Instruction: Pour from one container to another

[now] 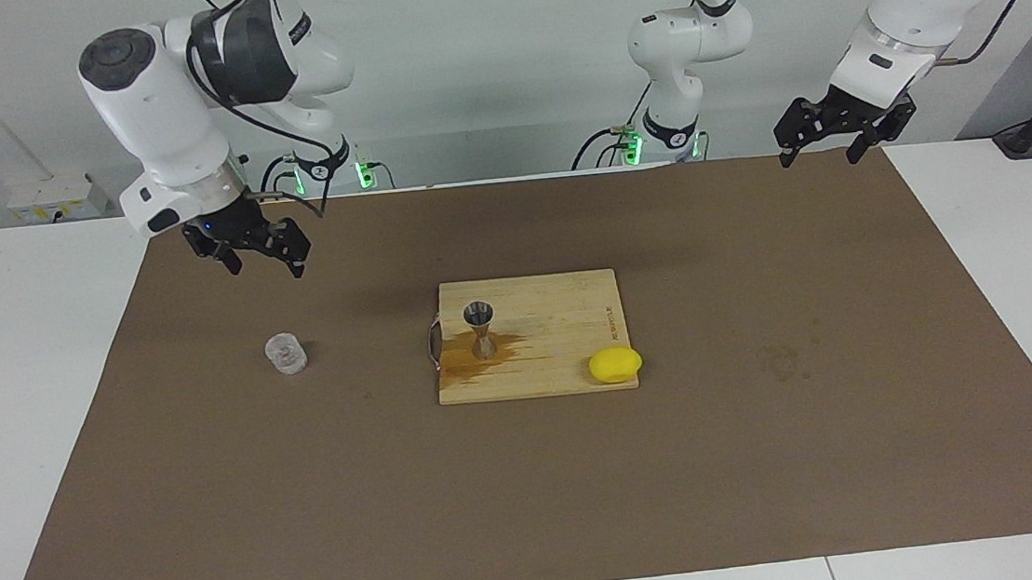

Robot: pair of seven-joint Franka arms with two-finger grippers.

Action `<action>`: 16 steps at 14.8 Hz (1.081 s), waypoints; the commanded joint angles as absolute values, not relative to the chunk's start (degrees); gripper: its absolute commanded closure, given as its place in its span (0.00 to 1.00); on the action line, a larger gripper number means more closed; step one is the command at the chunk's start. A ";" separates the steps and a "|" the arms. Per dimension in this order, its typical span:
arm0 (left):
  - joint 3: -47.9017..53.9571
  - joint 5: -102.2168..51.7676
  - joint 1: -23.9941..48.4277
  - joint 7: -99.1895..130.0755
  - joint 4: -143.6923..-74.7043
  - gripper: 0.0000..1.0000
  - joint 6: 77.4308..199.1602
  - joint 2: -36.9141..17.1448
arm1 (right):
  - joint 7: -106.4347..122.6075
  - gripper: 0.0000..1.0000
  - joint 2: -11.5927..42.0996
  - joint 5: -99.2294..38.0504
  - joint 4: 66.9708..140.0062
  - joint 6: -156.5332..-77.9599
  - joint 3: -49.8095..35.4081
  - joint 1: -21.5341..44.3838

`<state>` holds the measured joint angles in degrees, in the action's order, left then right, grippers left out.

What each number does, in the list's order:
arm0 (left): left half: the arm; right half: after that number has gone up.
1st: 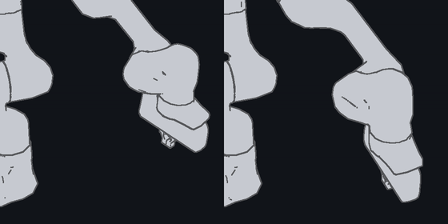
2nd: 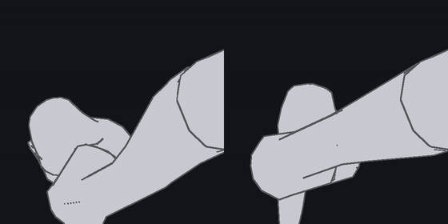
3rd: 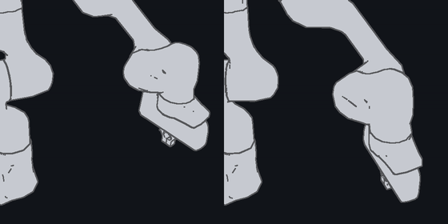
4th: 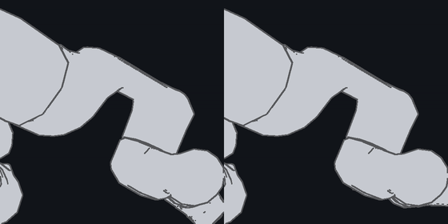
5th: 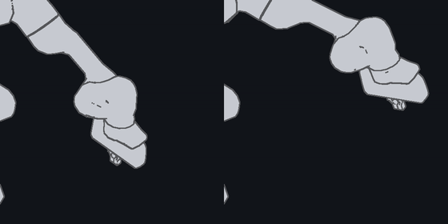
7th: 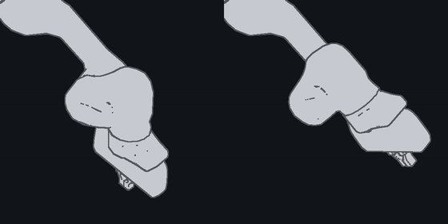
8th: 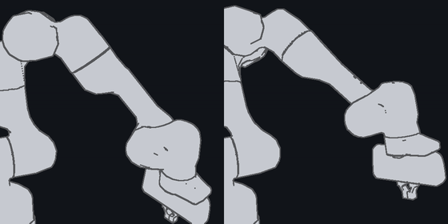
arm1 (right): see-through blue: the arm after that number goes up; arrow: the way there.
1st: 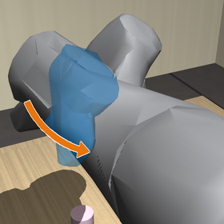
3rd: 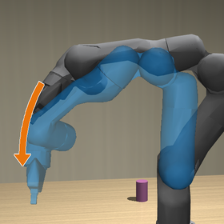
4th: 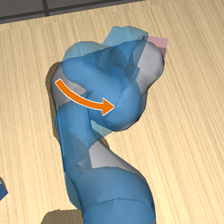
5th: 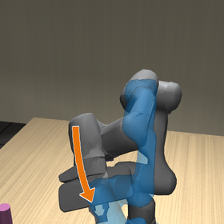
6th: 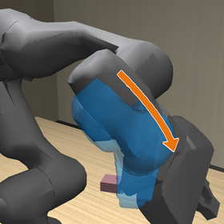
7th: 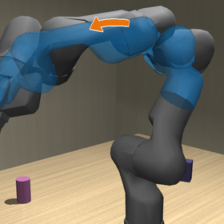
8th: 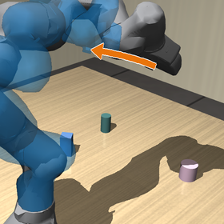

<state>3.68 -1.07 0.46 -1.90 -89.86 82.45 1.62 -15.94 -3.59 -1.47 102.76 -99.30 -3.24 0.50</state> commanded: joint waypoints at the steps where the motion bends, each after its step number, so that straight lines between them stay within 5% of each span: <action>1: 3.60 -1.58 0.53 -1.23 -91.23 0.00 82.09 3.16 | -14.41 0.01 0.43 -0.18 92.14 -92.93 -3.25 -0.44; 5: 3.60 -1.58 0.53 -1.23 -91.32 0.00 82.09 3.16 | -14.33 0.01 2.64 2.99 84.64 -85.79 -3.34 -0.18; 16: 3.60 -1.58 0.53 -1.23 -91.23 0.00 82.09 3.16 | -12.30 0.01 -1.50 0.26 91.32 -85.52 -3.25 -0.09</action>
